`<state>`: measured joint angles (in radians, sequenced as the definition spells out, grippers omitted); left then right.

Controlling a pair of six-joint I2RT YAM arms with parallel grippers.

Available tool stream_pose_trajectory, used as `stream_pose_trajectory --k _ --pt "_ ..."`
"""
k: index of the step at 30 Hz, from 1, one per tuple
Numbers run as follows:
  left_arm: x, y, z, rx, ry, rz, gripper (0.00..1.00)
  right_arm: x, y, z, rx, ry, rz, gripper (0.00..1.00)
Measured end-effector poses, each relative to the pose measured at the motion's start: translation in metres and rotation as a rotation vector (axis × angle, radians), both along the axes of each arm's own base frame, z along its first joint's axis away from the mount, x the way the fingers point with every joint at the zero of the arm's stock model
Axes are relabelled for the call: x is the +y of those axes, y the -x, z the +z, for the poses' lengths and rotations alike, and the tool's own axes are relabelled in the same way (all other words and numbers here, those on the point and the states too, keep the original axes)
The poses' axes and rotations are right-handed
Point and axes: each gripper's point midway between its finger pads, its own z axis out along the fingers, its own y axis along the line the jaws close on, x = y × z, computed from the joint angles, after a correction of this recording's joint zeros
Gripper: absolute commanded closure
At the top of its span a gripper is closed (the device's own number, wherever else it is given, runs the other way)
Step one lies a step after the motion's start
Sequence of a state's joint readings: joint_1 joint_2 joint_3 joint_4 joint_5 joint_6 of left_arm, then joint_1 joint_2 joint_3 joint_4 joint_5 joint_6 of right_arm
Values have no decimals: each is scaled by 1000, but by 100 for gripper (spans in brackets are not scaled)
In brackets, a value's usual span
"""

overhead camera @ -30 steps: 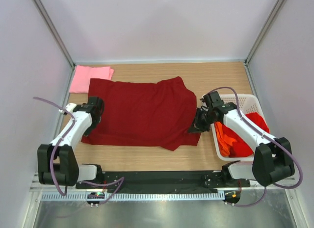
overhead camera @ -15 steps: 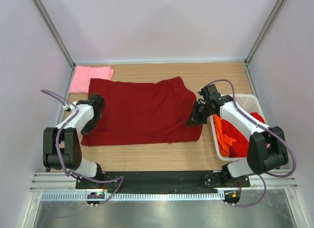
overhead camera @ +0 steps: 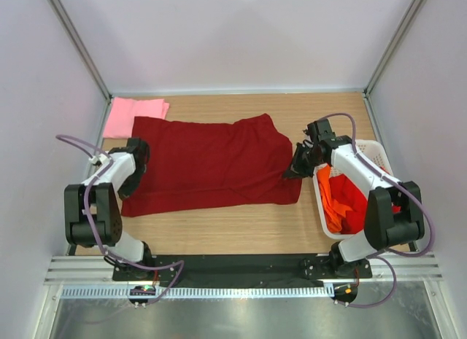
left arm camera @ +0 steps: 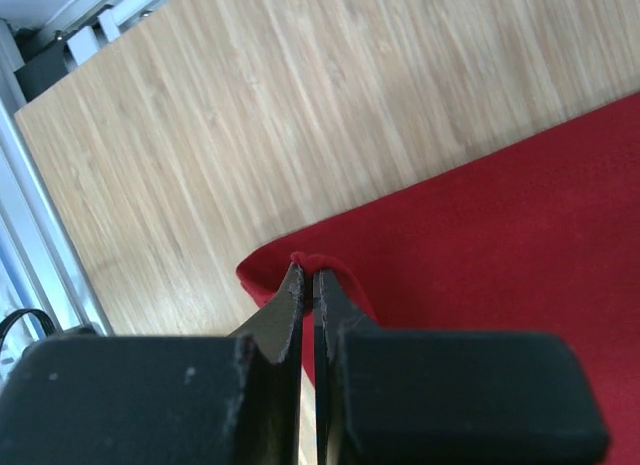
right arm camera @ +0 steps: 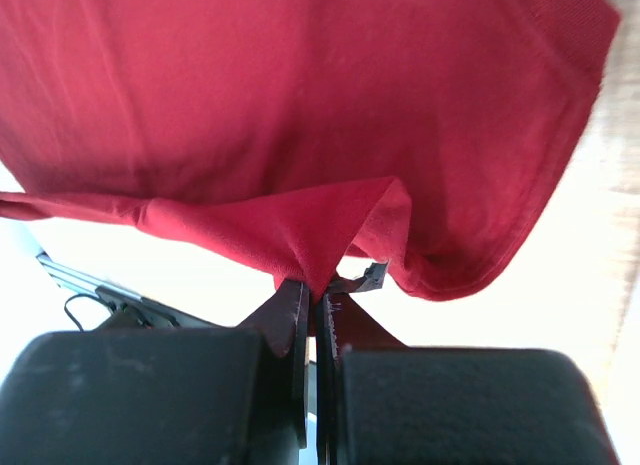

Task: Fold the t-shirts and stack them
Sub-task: Fold the tshirt

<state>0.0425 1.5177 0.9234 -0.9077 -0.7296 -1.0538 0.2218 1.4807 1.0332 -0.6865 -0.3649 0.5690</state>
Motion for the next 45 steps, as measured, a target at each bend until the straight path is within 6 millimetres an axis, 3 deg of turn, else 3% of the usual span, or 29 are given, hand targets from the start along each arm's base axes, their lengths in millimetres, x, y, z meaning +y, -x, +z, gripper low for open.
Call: stream_pose_trajectory --k 11,21,32,39,45 --pt "-1 -26 -9 25 17 -15 100 2 -16 -17 35 -13 5 99" --pt "-1 -29 -17 60 18 -21 100 5 -29 -25 43 -25 8 99" --pt "0 -38 -14 52 18 -27 100 -1 -43 -19 21 -30 -13 99" --pt "-2 -41 -25 84 29 -26 100 0 -43 -30 57 -30 -13 99" --pt "-2 -51 -21 65 29 -27 100 0 -43 -32 60 -31 -12 99"
